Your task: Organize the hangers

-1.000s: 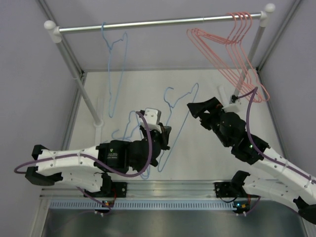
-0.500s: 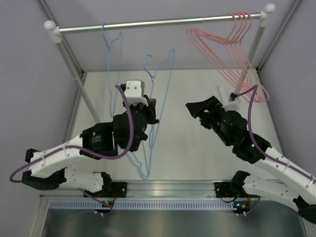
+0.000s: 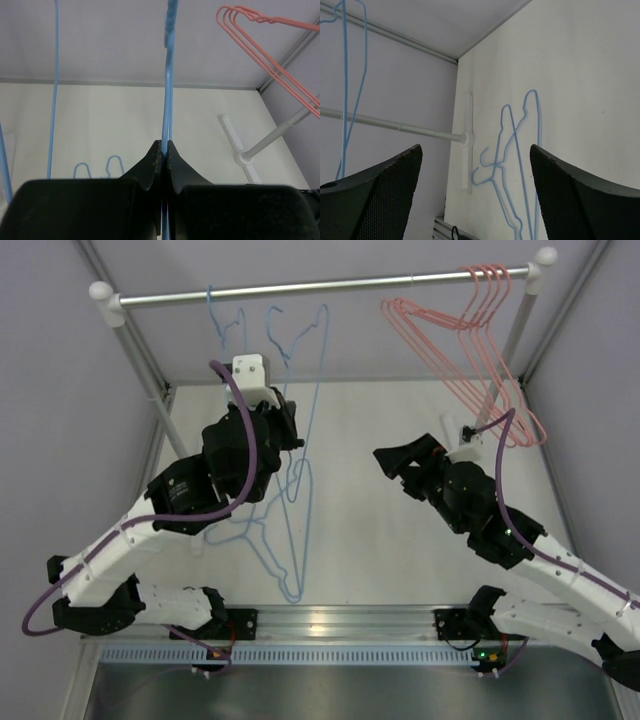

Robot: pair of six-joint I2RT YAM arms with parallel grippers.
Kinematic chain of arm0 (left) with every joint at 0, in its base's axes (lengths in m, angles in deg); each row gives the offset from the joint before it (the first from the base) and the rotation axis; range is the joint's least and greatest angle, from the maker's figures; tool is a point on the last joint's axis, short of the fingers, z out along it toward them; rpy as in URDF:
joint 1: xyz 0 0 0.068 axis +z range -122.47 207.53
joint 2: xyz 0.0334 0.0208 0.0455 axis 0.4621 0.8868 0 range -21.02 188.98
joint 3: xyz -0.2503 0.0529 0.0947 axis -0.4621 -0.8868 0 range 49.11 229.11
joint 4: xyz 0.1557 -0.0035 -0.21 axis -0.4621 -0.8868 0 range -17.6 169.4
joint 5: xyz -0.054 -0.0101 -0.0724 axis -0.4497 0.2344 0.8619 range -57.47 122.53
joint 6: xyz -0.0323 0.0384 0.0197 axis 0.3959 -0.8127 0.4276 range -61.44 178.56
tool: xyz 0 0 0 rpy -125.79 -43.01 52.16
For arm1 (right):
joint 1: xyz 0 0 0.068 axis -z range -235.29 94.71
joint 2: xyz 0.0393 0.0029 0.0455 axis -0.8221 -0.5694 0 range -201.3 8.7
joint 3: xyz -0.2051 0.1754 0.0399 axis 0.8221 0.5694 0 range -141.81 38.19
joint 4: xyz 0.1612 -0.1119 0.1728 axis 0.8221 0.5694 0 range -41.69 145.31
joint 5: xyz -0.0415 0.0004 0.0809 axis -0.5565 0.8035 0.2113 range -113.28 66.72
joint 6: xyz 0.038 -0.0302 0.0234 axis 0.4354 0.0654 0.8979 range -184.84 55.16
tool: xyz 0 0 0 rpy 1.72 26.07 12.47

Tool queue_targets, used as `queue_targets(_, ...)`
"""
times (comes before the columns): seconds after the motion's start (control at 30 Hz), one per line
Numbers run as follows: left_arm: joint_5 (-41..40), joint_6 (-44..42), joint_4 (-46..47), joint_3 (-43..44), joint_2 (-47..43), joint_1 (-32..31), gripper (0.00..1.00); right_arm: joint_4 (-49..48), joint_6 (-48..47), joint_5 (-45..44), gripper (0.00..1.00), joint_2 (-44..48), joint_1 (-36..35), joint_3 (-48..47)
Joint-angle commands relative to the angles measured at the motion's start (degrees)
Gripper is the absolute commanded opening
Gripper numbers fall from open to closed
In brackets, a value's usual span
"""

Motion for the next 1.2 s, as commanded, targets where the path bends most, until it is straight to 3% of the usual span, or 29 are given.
queue_targets(0.0,2.8,-2.1,-0.1,2.5,-0.4,1.7,0.0,0.1,-1.0,0.5,0.85,-0.2,-0.5,-3.0)
queue_targets(0.23,5.6,-3.0,0.5,2.7,-2.9,6.7,0.0,-0.2,-1.2,0.9,0.85,-0.7,-0.5,-2.8)
queue_targets(0.53,5.7,-6.6,2.9,4.8,-3.8,7.4,0.0,-1.1,-1.0,1.1,0.85,-0.9,-0.5,-1.5)
queue_targets(0.9,7.1,-9.3,3.6,8.7,0.1,10.8,0.0,-1.1,-1.3,1.0,0.84,-0.6,-0.5,-1.3)
queue_targets(1.17,12.0,-6.1,1.6,10.3,3.0,17.3,0.0,-1.1,-1.3,0.6,0.85,0.0,-0.5,-0.6)
